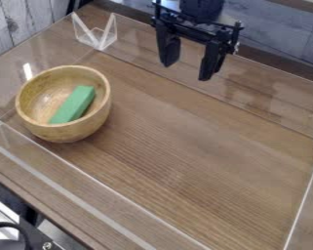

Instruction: Move green object from inside the wooden bowl to the table next to it

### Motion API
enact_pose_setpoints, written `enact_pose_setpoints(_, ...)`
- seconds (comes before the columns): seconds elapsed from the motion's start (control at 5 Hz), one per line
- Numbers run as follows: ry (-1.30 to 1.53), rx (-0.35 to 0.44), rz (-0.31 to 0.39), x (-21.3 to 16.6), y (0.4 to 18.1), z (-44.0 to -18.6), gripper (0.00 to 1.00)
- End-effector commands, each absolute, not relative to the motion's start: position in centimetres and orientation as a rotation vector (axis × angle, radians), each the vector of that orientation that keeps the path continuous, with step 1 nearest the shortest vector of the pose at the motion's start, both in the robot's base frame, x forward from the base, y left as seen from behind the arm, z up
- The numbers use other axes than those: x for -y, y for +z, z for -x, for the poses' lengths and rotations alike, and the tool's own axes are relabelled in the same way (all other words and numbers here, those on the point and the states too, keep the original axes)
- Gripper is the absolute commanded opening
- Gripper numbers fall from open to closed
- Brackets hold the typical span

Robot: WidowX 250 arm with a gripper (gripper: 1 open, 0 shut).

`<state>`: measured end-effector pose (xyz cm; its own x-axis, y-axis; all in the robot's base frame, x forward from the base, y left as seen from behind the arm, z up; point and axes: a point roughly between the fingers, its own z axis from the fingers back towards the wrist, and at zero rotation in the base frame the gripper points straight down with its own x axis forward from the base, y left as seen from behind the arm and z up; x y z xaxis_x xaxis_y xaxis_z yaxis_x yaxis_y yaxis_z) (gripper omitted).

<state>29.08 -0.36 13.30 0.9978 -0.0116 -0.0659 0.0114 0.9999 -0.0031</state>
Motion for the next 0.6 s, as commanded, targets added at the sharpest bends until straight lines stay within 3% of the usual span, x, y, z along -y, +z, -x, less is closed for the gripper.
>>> enact_pose_setpoints(0.0, -0.004, -0.09, 0.003, -1.0, 12.2, -28.1, 1.0)
enact_pose_setpoints(0.4, 0.071, -0.068, 0.0, -8.1, 10.7, -24.7, 1.0)
